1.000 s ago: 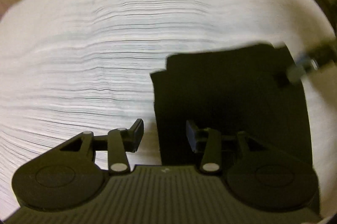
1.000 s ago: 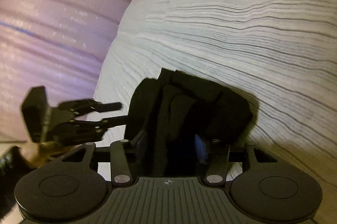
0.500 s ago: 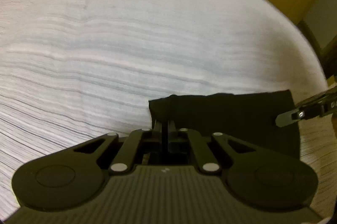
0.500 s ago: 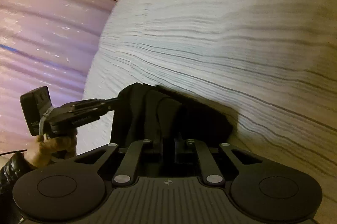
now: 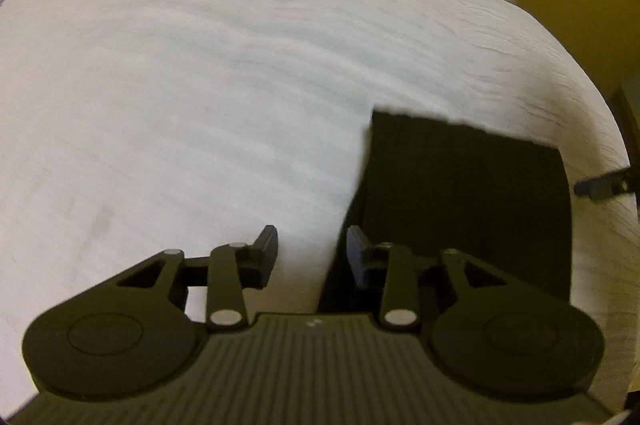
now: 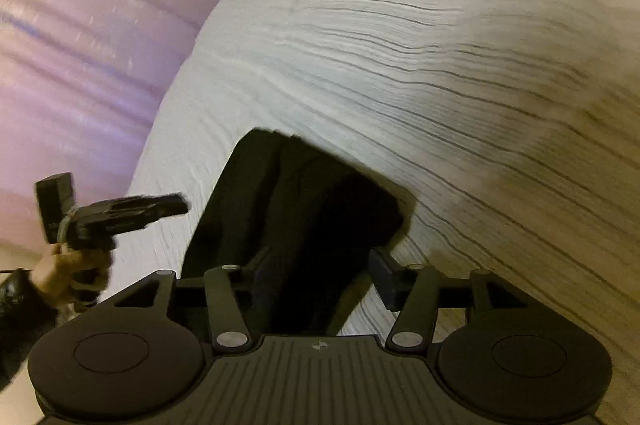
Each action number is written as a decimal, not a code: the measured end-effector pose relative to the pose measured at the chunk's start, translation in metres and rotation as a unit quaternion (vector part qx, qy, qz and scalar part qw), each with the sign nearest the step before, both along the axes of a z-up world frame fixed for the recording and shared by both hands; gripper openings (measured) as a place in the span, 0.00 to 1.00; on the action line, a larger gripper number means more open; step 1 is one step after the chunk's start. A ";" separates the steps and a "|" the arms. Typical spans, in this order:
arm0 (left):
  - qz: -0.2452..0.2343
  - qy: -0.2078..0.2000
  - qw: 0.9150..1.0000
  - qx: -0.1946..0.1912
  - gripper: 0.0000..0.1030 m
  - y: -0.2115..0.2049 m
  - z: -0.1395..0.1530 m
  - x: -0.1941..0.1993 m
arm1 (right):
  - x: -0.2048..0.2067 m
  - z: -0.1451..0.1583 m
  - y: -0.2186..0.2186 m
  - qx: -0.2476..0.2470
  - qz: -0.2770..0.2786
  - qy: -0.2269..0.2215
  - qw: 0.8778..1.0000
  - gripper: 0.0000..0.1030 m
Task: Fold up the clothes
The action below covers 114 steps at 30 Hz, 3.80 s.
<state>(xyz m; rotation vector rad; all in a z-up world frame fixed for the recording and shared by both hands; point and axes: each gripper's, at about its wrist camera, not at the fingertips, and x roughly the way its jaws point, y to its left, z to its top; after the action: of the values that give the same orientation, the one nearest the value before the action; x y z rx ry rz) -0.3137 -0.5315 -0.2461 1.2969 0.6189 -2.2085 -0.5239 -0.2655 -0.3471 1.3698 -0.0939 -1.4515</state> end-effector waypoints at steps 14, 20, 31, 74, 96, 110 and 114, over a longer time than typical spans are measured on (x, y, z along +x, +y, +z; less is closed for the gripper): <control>0.251 0.062 0.956 0.136 0.54 0.113 -0.063 0.158 | 0.049 -0.031 -0.003 0.031 0.035 -0.063 0.997 0.78; 0.278 0.131 0.937 0.164 0.54 0.084 -0.089 0.169 | 0.108 -0.066 0.010 0.011 0.006 -0.094 0.995 0.78; 0.294 0.172 0.931 0.135 0.06 0.129 -0.046 0.188 | 0.100 -0.076 -0.006 0.016 -0.025 -0.134 0.991 0.16; 0.122 0.111 0.971 0.172 0.21 0.114 -0.047 0.037 | 0.067 0.010 -0.037 0.019 0.451 0.164 0.877 0.38; 0.057 0.135 0.973 0.179 0.46 0.095 -0.043 0.025 | 0.047 -0.012 -0.008 0.067 0.449 0.101 0.885 0.09; 0.024 0.088 0.982 0.168 0.14 0.107 -0.072 0.002 | 0.033 -0.012 -0.009 0.054 0.447 0.083 0.889 0.09; 0.041 0.103 0.978 0.174 0.14 0.109 -0.078 -0.003 | 0.019 -0.015 0.006 0.067 0.418 0.063 0.904 0.09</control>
<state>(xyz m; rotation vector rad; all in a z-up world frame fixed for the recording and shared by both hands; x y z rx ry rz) -0.3165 -0.4222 -0.3243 1.1849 1.1612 -2.2504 -0.5053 -0.2599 -0.3621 1.1887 0.6220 -0.8104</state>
